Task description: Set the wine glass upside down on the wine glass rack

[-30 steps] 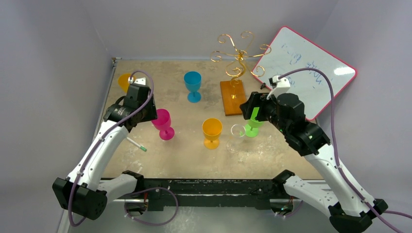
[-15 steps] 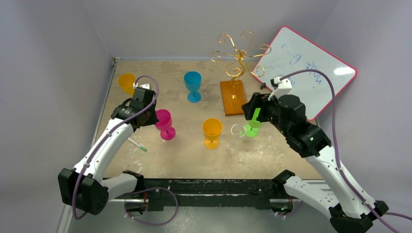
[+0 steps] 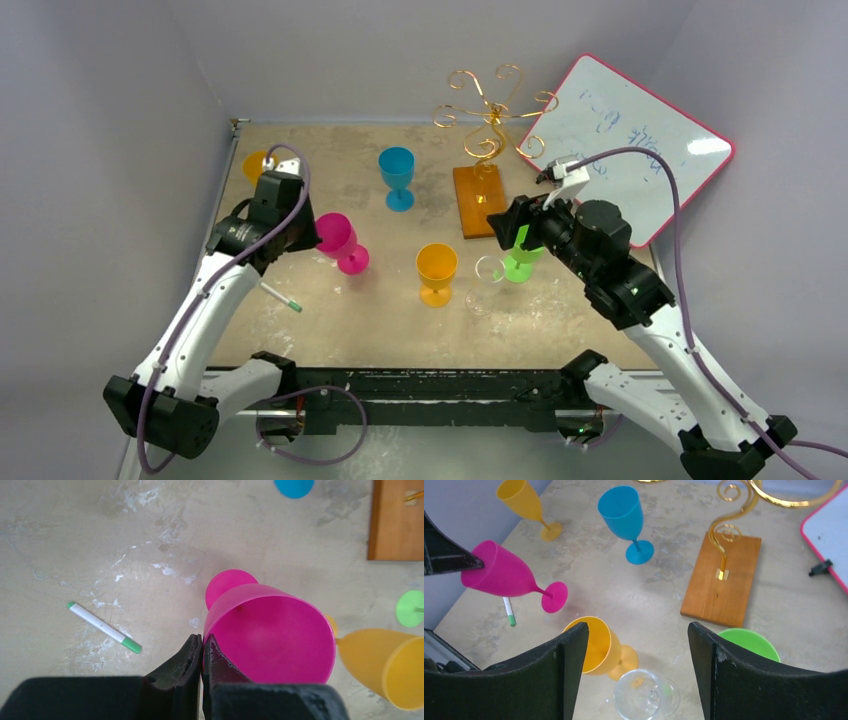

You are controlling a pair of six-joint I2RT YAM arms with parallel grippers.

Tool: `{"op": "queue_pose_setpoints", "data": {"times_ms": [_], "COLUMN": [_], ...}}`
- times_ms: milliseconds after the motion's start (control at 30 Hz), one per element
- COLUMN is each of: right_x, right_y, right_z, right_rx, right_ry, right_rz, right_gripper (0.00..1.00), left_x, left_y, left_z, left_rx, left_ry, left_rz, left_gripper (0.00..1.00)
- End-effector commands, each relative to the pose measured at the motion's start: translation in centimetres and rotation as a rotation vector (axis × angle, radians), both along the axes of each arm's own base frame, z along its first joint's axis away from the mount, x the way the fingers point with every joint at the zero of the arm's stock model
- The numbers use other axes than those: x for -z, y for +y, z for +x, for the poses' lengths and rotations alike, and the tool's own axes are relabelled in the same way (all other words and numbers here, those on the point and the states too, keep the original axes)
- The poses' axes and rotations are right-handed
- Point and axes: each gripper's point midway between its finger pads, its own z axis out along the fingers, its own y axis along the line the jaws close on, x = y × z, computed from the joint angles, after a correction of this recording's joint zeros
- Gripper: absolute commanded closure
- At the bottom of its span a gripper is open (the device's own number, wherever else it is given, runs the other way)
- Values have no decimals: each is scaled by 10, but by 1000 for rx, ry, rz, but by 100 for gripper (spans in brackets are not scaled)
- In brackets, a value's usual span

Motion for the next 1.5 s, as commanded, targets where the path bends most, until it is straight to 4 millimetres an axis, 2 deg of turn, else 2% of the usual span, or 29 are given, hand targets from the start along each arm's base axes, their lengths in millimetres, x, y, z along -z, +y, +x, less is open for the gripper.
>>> {"op": "queue_pose_setpoints", "data": {"times_ms": [0, 100, 133, 367, 500, 700, 800, 833, 1000, 1067, 1200, 1367, 1467], "right_x": [-45, -58, -53, -51, -46, -45, -38, -30, 5, 14, 19, 18, 16], "right_y": [17, 23, 26, 53, 78, 106, 111, 111, 109, 111, 120, 130, 130], "right_z": [8, 10, 12, 7, -13, -48, -51, -52, -44, -43, -45, -50, -50], "right_rx": [-119, -160, -182, -379, -571, -795, -832, -854, -896, -916, -934, -929, -922], "right_ry": [-250, -353, -367, -537, -706, -977, -1050, -1062, -1053, -1049, -1086, -1152, -1173], "right_rz": [-4, -41, -65, -210, -312, -446, -535, -580, -765, -804, -850, -888, -909], "right_gripper": [26, 27, 27, 30, 33, 31, 31, 31, 36, 37, 40, 42, 49], "left_x": [-54, -69, -72, -88, -108, -158, -175, -179, -177, -175, -180, -174, -173], "left_y": [-13, -21, -25, -42, -60, -81, -84, -84, -89, -93, -101, -105, -106], "left_z": [-3, -9, -11, -26, -36, -45, -50, -51, -54, -57, -62, -65, -66], "left_rx": [70, 111, 124, 210, 293, 368, 399, 399, 412, 432, 472, 487, 487], "left_ry": [-120, -148, -153, -153, -171, -251, -271, -278, -272, -260, -263, -232, -226], "left_rz": [-73, -124, -144, -234, -322, -463, -487, -486, -523, -547, -590, -619, -621], "left_gripper": [100, 100, 100, 100, 100, 100, 100, 100, 100, 100, 100, 100, 100]}}
